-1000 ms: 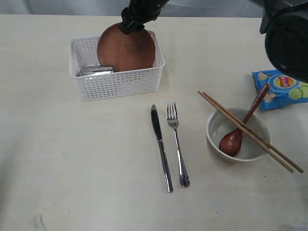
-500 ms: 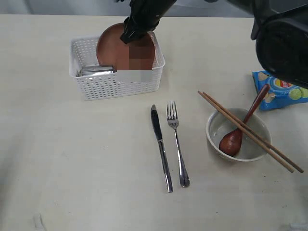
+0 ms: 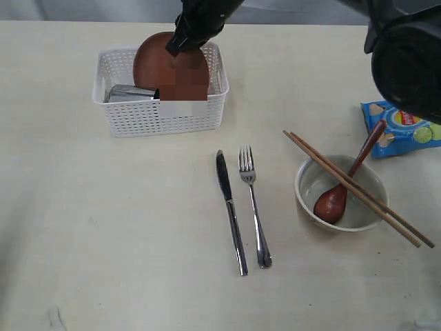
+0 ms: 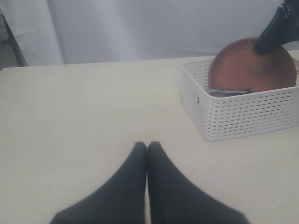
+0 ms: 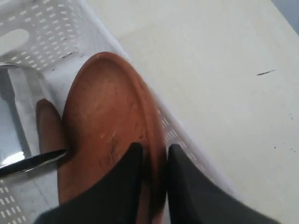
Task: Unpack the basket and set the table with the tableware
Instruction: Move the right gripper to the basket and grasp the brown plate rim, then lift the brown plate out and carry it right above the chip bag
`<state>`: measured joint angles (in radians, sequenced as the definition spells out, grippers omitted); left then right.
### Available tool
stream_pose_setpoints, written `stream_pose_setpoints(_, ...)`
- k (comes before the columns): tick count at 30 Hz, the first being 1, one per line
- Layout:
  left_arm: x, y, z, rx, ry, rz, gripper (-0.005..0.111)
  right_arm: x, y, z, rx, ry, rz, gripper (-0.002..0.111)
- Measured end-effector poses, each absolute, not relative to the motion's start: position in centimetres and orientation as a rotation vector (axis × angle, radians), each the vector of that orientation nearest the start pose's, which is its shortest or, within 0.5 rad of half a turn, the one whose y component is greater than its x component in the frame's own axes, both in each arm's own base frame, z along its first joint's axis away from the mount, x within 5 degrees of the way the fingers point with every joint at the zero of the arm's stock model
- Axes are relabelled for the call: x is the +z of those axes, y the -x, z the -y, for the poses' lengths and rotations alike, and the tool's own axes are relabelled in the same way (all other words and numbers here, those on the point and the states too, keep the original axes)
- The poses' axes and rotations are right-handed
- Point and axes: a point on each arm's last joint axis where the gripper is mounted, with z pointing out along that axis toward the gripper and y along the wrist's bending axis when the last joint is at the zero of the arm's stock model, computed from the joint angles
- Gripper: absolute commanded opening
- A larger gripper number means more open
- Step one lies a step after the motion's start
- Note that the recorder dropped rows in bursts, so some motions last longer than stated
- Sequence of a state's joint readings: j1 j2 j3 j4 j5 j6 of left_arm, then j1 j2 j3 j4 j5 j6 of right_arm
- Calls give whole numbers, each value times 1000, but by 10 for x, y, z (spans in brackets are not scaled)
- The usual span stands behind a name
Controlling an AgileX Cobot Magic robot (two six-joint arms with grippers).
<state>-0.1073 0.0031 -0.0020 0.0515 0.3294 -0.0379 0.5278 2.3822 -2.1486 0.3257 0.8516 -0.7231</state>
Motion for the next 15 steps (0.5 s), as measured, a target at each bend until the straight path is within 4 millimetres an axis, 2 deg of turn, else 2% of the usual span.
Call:
stream_pose_setpoints(9,184,-54,4,-53,-95,-1812,0,226,-436,-282,327,1397,-2172,0)
stream_pose_setpoints(15,184,-54,4,-53,-95,-1812,0,250,-431,-278,312,1386,-2142,0)
